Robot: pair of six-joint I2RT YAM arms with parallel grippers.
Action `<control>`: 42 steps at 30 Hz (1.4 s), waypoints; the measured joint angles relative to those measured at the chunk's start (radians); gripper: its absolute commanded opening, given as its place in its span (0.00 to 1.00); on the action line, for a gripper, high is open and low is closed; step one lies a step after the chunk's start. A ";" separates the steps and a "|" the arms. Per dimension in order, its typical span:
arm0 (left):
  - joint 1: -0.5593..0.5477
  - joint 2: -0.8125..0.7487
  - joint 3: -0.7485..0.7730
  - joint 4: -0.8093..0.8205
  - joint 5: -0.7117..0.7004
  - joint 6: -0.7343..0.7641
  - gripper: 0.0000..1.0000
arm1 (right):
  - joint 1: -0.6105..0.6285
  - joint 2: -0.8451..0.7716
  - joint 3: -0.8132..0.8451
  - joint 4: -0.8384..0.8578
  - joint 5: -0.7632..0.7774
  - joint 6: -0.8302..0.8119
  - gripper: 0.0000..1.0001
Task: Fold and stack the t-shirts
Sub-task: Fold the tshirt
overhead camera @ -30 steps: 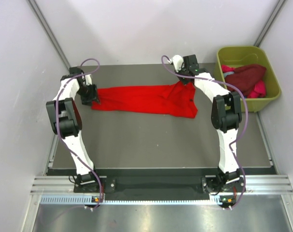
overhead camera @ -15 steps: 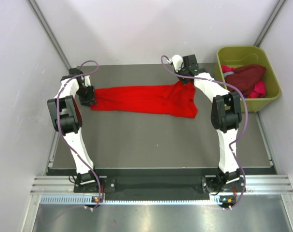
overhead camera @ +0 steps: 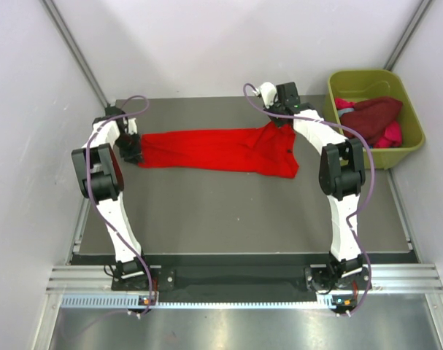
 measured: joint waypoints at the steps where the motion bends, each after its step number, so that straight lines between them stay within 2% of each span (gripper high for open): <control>1: 0.000 0.002 0.000 0.000 0.003 0.004 0.19 | 0.000 0.000 0.000 0.001 0.000 0.000 0.00; 2: -0.001 0.005 0.000 0.000 0.007 0.005 0.00 | 0.000 0.000 0.000 0.001 0.000 0.000 0.00; 15: 0.003 -0.066 -0.120 -0.043 0.030 0.026 0.00 | 0.000 0.006 0.000 0.006 0.008 0.000 0.00; 16: 0.003 -0.070 -0.126 -0.048 0.030 0.026 0.01 | 0.000 0.007 0.000 0.006 0.008 0.000 0.00; 17: 0.004 -0.073 -0.129 -0.052 0.029 0.027 0.07 | 0.000 0.008 0.000 0.005 0.008 0.000 0.00; 18: 0.004 -0.075 -0.131 -0.056 0.028 0.027 0.12 | 0.000 0.008 0.000 0.005 0.008 0.000 0.05; 19: 0.004 -0.076 -0.131 -0.061 0.025 0.029 0.16 | 0.000 0.008 0.000 0.006 0.008 -0.001 0.23; 21: 0.004 -0.076 -0.126 -0.069 0.019 0.031 0.18 | 0.002 0.008 0.000 0.006 0.013 0.003 0.43; 22: 0.004 -0.076 -0.121 -0.073 0.017 0.031 0.20 | 0.002 0.008 0.000 0.006 0.014 0.003 0.46; 26: 0.005 -0.094 -0.075 -0.085 0.014 0.025 0.39 | 0.008 -0.009 -0.016 0.005 0.006 -0.001 0.48; 28: 0.005 -0.117 -0.045 -0.085 0.021 0.018 0.42 | 0.011 -0.039 -0.043 -0.006 -0.021 0.000 0.47; 32: -0.010 -0.165 0.024 -0.080 0.052 0.009 0.46 | 0.024 -0.103 -0.063 -0.061 -0.114 0.024 0.47; 36: -0.062 -0.185 0.060 -0.061 0.122 0.001 0.46 | 0.047 -0.142 -0.074 -0.109 -0.235 0.070 0.46; 42: -0.143 -0.103 0.060 -0.058 0.191 -0.011 0.45 | 0.106 -0.112 -0.074 -0.188 -0.370 0.121 0.45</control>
